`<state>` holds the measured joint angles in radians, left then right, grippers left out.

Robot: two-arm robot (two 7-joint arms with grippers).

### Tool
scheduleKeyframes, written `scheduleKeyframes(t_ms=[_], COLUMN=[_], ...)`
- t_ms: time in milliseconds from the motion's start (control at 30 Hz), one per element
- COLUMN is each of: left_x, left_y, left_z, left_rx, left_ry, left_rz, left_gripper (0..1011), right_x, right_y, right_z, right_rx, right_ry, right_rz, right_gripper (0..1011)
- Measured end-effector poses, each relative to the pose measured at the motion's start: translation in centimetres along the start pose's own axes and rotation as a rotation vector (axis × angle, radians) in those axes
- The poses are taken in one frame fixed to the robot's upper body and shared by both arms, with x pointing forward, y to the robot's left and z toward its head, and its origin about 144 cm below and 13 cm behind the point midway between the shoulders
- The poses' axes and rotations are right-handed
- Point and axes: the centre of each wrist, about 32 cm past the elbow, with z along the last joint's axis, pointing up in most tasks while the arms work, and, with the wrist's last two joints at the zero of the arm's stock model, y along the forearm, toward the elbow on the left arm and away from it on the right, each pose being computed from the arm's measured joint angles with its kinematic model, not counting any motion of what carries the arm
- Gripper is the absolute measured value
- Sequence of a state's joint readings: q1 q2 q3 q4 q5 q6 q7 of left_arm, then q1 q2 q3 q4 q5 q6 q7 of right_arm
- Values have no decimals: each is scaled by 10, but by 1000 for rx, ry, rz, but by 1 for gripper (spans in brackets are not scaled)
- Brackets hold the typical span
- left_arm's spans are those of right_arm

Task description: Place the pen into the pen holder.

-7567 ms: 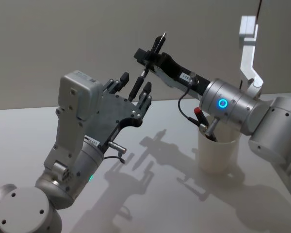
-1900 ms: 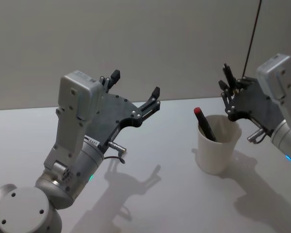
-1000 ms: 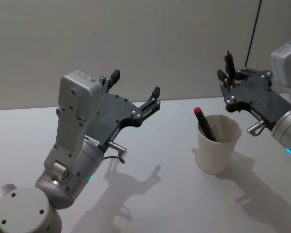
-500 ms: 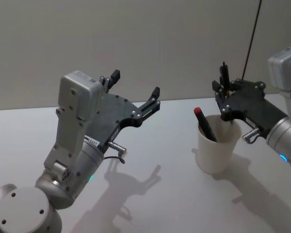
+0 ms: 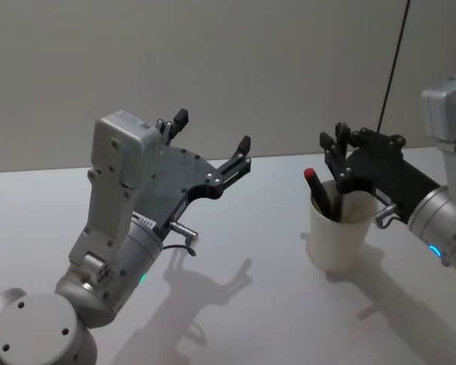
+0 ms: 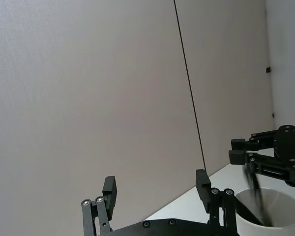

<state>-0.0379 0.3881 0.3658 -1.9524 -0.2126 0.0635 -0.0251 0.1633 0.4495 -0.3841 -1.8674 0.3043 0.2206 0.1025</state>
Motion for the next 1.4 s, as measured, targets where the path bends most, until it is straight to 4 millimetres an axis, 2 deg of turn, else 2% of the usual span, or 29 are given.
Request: scheduleKeyframes(t_ms=[100, 200, 467, 500, 600, 633, 733, 767, 833, 900, 1400], left_x=[0, 0, 0, 0, 0, 0, 0, 0, 0, 0, 0], left_y=[0, 0, 0, 0, 0, 0, 0, 0, 0, 0, 0], left_z=[0, 0, 0, 0, 0, 0, 0, 0, 0, 0, 0], left_rx=[0, 0, 0, 0, 0, 0, 0, 0, 0, 0, 0], left_ry=[0, 0, 0, 0, 0, 0, 0, 0, 0, 0, 0], left_rz=[0, 0, 0, 0, 0, 0, 0, 0, 0, 0, 0], left_gripper=[1001, 1001, 1001, 1001, 1001, 1001, 1001, 1001, 1001, 1001, 1001], right_x=[0, -1, -1, -1, -1, -1, 1, 2, 5, 7, 41], right_y=[0, 1, 2, 2, 2, 2, 1, 1, -1, -2, -20], right_z=[0, -1, -2, -2, -2, -2, 0, 1, 3, 5, 17], right_rx=[1, 3, 4, 4, 5, 5, 13, 15, 19, 23, 16], right_ry=[7, 17, 29, 30, 30, 30, 25, 23, 15, 9, -43], right_rz=[2, 5, 9, 10, 10, 9, -4, -10, -27, -41, -229], right_gripper=[276, 414, 659, 659, 797, 797, 907, 907, 969, 1001, 1001])
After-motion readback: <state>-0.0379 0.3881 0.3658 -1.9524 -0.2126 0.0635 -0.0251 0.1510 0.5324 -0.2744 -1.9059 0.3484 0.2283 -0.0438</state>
